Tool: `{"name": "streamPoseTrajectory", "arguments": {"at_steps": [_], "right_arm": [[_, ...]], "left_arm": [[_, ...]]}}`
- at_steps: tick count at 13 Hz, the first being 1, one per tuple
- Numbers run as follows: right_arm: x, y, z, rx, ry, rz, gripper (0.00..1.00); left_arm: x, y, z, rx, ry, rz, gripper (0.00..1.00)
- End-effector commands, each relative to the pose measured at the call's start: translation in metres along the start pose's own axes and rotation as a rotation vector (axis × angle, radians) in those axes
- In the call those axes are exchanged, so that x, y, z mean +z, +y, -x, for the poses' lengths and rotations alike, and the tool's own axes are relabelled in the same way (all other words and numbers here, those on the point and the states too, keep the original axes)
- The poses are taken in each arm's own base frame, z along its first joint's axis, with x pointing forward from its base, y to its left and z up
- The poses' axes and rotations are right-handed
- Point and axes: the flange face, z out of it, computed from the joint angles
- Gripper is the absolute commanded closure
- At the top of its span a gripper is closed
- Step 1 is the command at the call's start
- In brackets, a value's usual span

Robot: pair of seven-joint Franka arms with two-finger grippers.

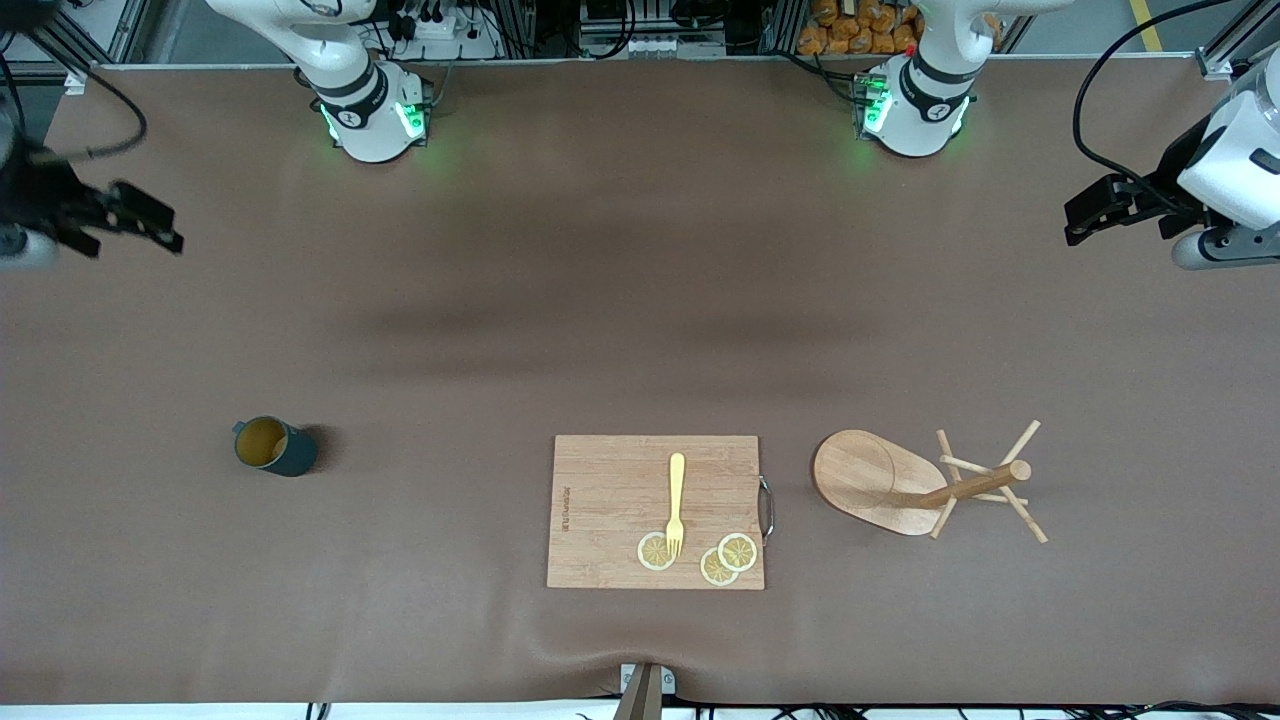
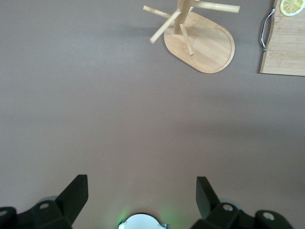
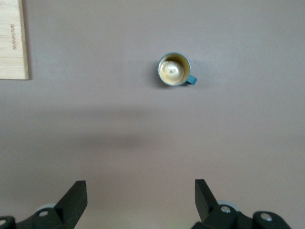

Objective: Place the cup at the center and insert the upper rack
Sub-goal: 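Reach the right gripper down to the teal mug, then close the right gripper on the teal mug's rim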

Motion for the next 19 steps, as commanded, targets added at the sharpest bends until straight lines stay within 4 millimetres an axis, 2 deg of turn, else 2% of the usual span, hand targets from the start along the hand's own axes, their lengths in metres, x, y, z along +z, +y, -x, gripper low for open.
{"name": "streamPoseTrajectory", "arguments": {"at_steps": [1,5,8,11,13,16,19], "right_arm": [[0.054,-0.007,-0.044,-0.010,-0.007,0.016,0.00],[0.158,-0.007,-0.101,-0.024,-0.001,0.017,0.00],[0.220,-0.001,-0.120,-0.022,-0.013,0.018,0.00],[0.256,0.006,-0.126,-0.028,-0.036,0.015,0.00],[0.281,0.020,-0.130,-0.015,-0.034,0.016,0.00],[0.300,0.031,-0.132,-0.028,-0.041,0.012,0.00],[0.315,0.033,-0.132,-0.020,-0.054,0.004,0.00]], "left_arm": [[-0.006,-0.003,0.005,0.002,0.000,-0.003,0.00],[-0.005,-0.003,0.004,0.009,-0.001,-0.003,0.00],[-0.005,-0.003,0.003,0.010,-0.001,-0.003,0.00],[-0.005,-0.005,0.003,0.009,-0.002,-0.002,0.00],[-0.004,-0.006,0.002,0.007,-0.003,-0.002,0.00],[-0.003,-0.005,0.001,0.009,-0.003,-0.004,0.00],[-0.005,-0.008,0.000,0.002,0.003,-0.002,0.00]]}}
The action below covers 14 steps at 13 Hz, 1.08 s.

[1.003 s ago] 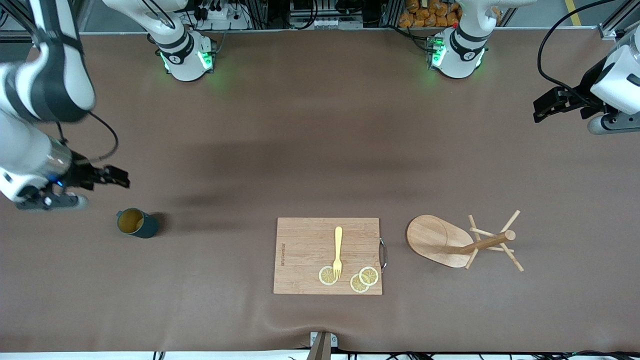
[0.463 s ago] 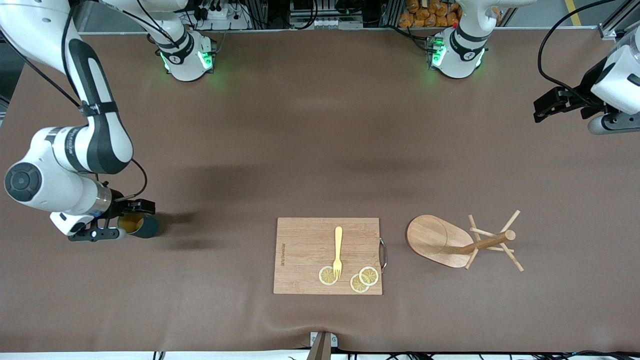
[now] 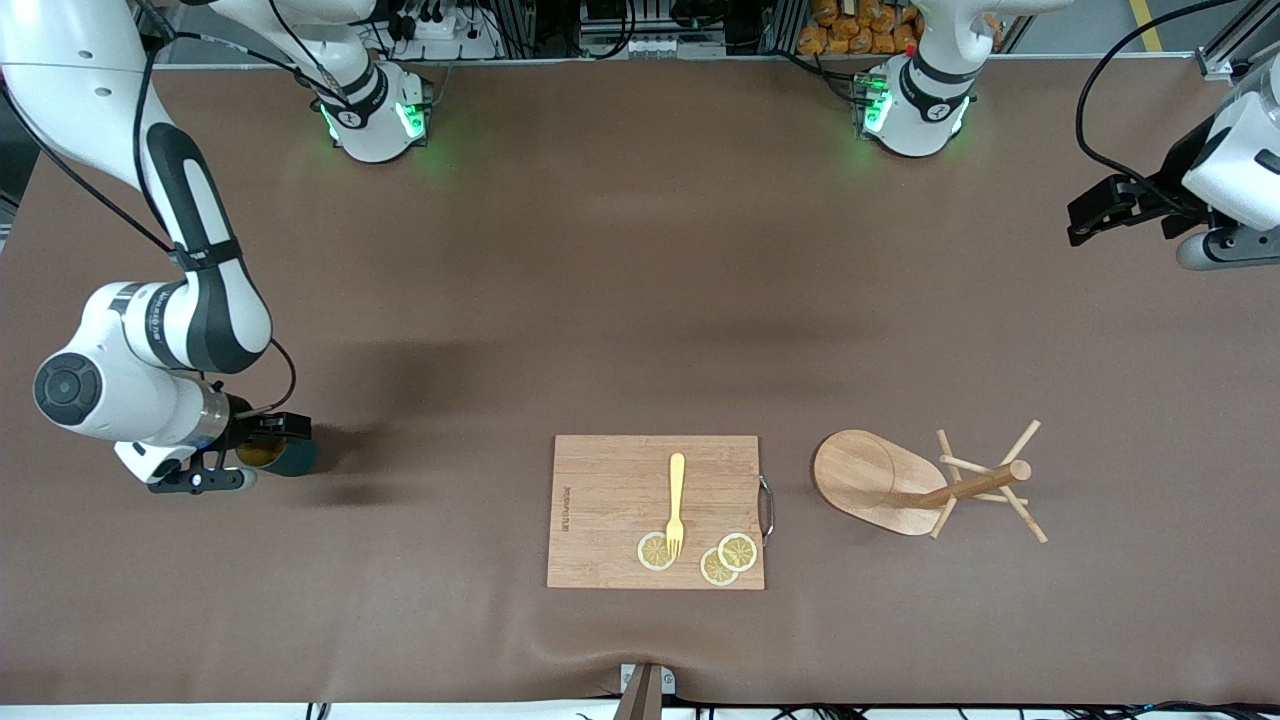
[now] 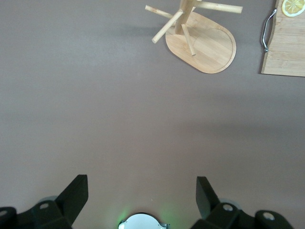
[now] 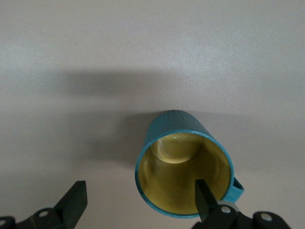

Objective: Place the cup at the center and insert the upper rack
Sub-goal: 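Close the right gripper on the teal mug's rim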

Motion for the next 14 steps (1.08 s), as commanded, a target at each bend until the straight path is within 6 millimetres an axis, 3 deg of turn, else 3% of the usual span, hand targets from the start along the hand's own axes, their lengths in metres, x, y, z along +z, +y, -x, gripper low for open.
{"name": "streamPoseTrajectory", "arguments": {"at_steps": [1,4,5,6,9,10,14], "right_arm": [[0.006,0.001,-0.007,-0.010,0.011,-0.004,0.00],[0.021,0.002,-0.010,-0.013,0.018,-0.001,0.00],[0.024,0.003,-0.011,-0.029,0.023,0.001,0.09],[0.024,0.003,-0.011,-0.055,0.022,0.005,0.25],[0.026,0.003,-0.010,-0.091,0.014,0.006,0.89],[0.025,0.002,-0.010,-0.090,0.011,0.005,1.00],[0.018,-0.001,-0.012,-0.088,0.023,0.007,1.00]], "left_arm": [[-0.005,-0.005,0.001,0.009,0.004,-0.003,0.00],[-0.005,-0.011,0.000,-0.002,0.004,-0.005,0.00],[-0.005,-0.012,0.000,-0.004,0.005,-0.003,0.00],[-0.005,-0.011,0.000,-0.002,0.005,-0.001,0.00],[-0.004,-0.004,-0.001,0.010,0.009,-0.004,0.00],[-0.002,-0.001,-0.002,0.009,0.006,-0.004,0.00],[-0.002,-0.004,-0.003,0.008,0.005,0.001,0.00]]}}
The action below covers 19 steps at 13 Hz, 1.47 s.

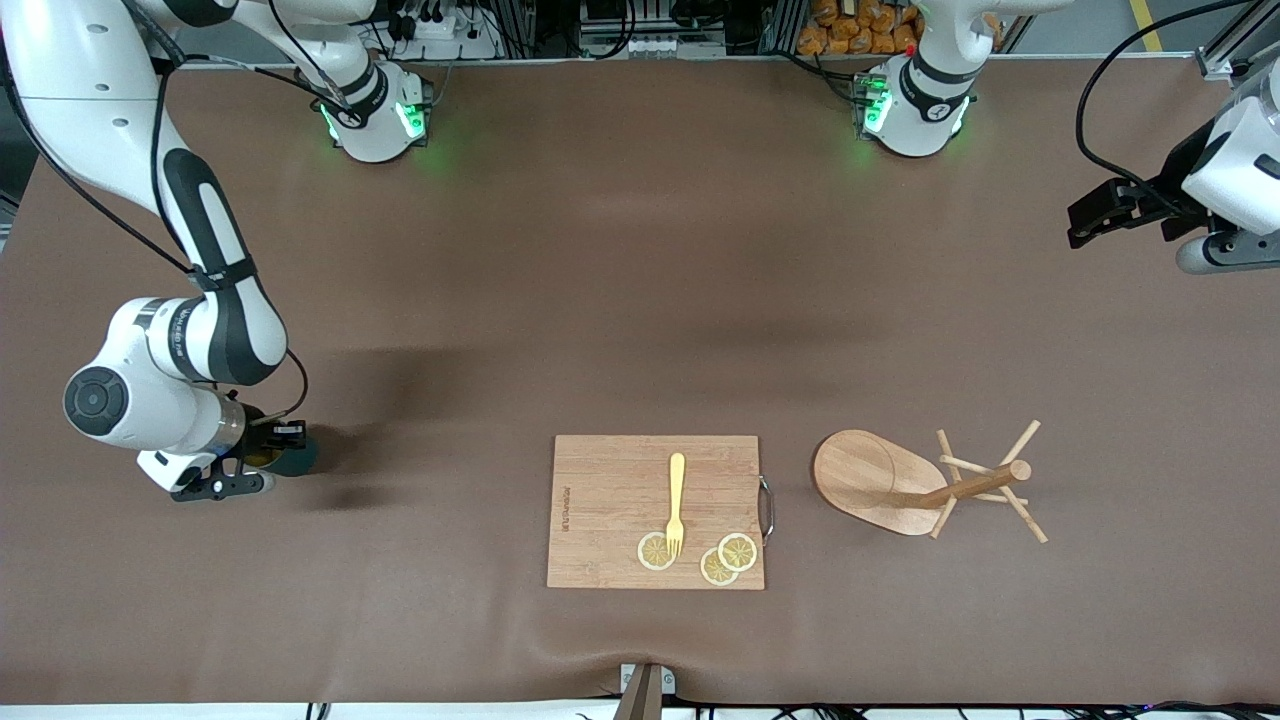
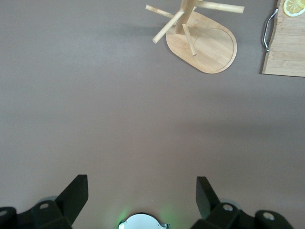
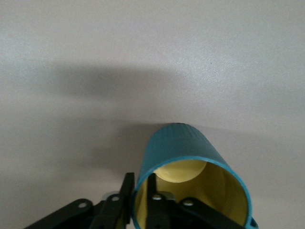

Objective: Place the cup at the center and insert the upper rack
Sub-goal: 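Close the right gripper on the teal mug's rim, then carry the teal mug with the right gripper toward the table center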

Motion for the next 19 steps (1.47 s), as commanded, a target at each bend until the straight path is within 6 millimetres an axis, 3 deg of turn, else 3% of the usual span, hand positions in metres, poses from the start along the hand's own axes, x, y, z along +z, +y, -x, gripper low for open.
{"name": "streamPoseTrajectory", "arguments": {"at_steps": [1,4,7,9,13,19], "right_arm": [[-0.010,-0.004,-0.006,-0.018,0.011,0.006,1.00],[-0.017,-0.011,-0.010,-0.026,0.022,0.003,1.00],[-0.046,-0.055,-0.016,-0.067,0.020,-0.001,1.00],[-0.054,-0.107,-0.014,-0.045,0.001,0.001,1.00],[-0.058,-0.234,0.001,-0.142,-0.013,0.018,1.00],[-0.050,-0.395,0.054,-0.111,-0.039,0.020,1.00]], "left_arm": [[-0.005,-0.004,-0.001,0.008,0.009,0.003,0.00],[-0.006,-0.006,-0.001,0.005,0.011,0.002,0.00],[-0.008,-0.009,0.001,0.002,0.015,0.004,0.00],[-0.008,-0.009,0.000,0.002,0.015,0.003,0.00],[-0.004,-0.009,-0.002,0.000,0.009,0.002,0.00],[-0.002,-0.010,-0.005,-0.001,0.011,0.001,0.00]]}}
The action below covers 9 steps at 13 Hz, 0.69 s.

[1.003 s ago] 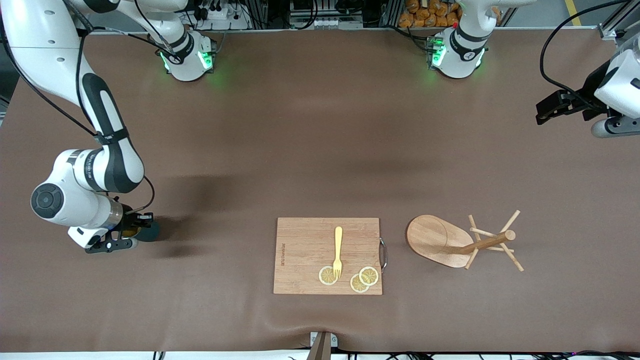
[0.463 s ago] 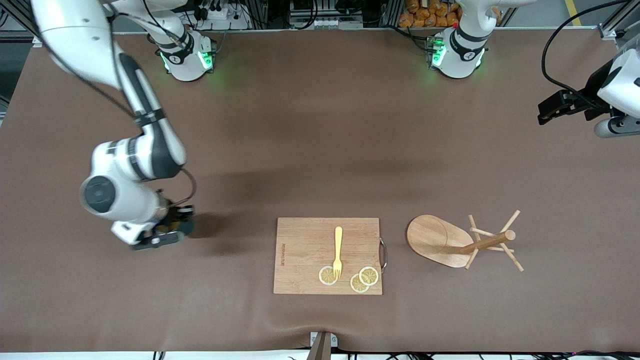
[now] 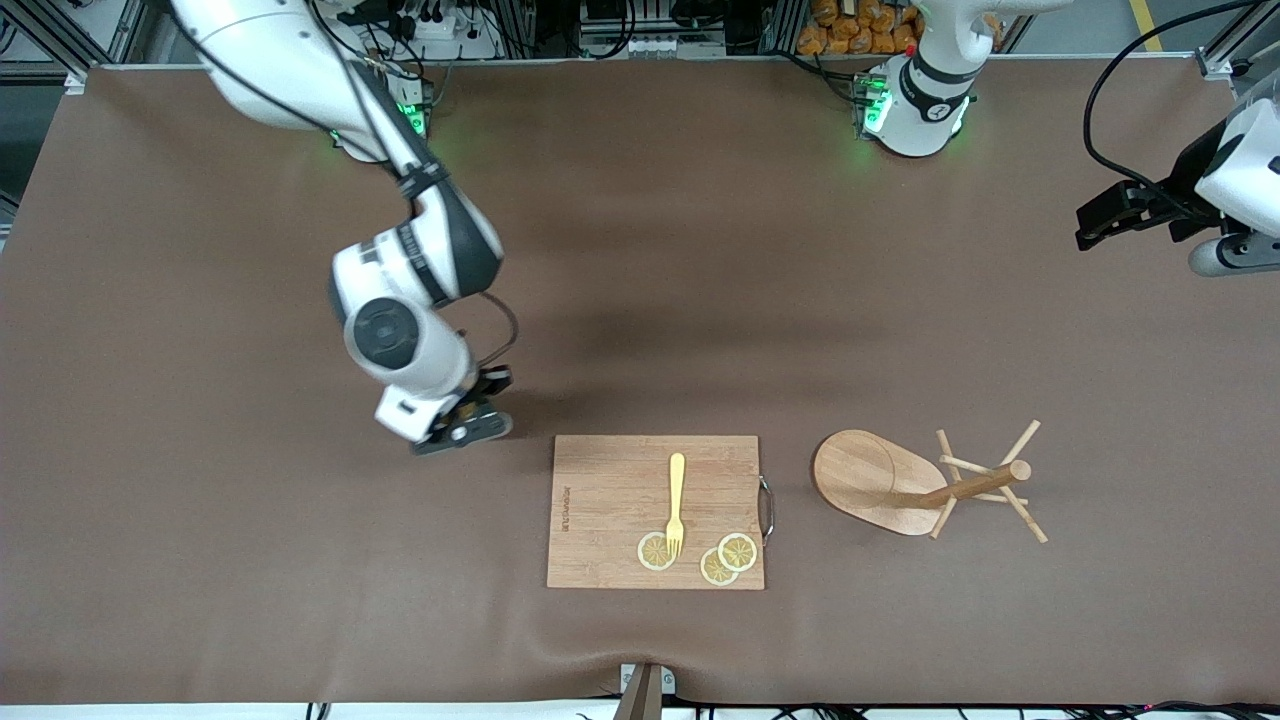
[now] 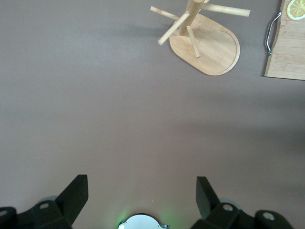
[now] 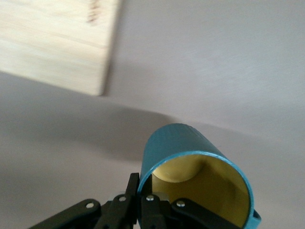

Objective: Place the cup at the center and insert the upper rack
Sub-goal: 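Carry the teal mug with the right gripper toward the table center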

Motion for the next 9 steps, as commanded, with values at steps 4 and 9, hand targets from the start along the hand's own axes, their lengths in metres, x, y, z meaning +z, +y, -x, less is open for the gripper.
{"name": "streamPoseTrajectory", "arguments": {"at_steps": [4,9], "right_arm": [[-0.004,-0.141,0.054,0.022,0.000,0.006,1.00],[0.001,-0.219,0.088,-0.083,0.006,0.002,1.00]], "left_arm": [[-0.002,-0.003,-0.003,0.012,0.009,0.000,0.00],[-0.003,-0.003,-0.002,0.012,0.012,0.000,0.00]]}}
